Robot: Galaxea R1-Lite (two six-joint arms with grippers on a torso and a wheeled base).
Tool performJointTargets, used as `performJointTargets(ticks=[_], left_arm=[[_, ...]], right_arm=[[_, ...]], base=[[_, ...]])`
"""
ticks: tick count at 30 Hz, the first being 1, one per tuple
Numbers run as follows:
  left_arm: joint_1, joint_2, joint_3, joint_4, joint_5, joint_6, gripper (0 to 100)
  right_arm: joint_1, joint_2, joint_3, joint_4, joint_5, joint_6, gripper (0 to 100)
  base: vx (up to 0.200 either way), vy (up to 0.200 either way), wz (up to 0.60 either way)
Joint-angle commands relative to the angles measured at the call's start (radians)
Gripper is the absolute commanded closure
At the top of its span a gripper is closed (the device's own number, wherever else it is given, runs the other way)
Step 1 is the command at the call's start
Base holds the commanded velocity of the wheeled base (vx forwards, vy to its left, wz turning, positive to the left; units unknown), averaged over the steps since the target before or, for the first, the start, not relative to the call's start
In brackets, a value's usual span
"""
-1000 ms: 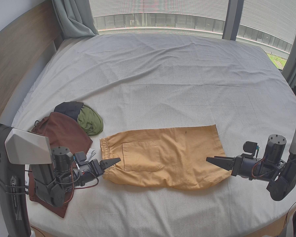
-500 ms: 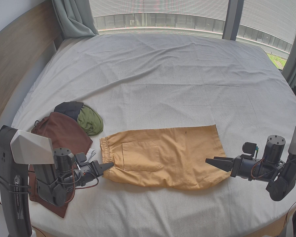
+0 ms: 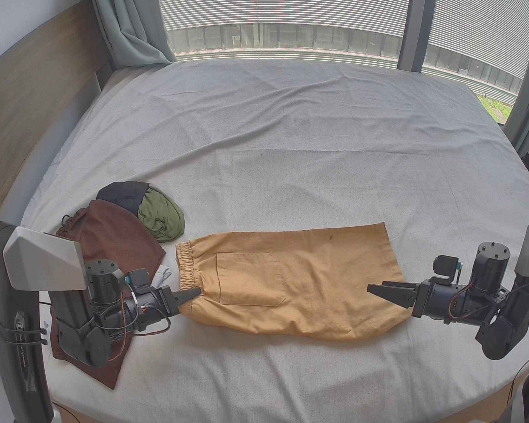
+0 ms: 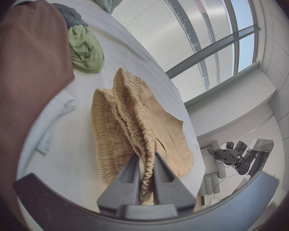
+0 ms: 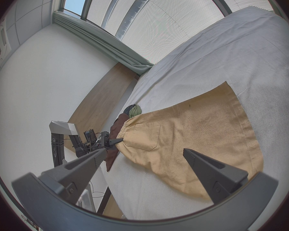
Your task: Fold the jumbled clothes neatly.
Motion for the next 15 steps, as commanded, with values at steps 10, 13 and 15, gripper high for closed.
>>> performJointTargets(ticks=[10,13,15], left_arm=[[0.054,-0.073,0.016,0.002,0.001,0.018,100],[0.055,-0.076,0.02,0.002,0.001,0.019,100],[0.06,-0.078,0.02,0.002,0.001,0.019,100]], right_arm=[[0.002,0.003,0.004,-0.001,0.001,0.0,0],[0.005,0.003,0.004,-0.001,0.001,0.0,0],[0.005,0.003,0.004,-0.001,0.001,0.0,0]], base=[[0.0,0.0,0.0],[0.0,0.0,0.0],[0.0,0.0,0.0]])
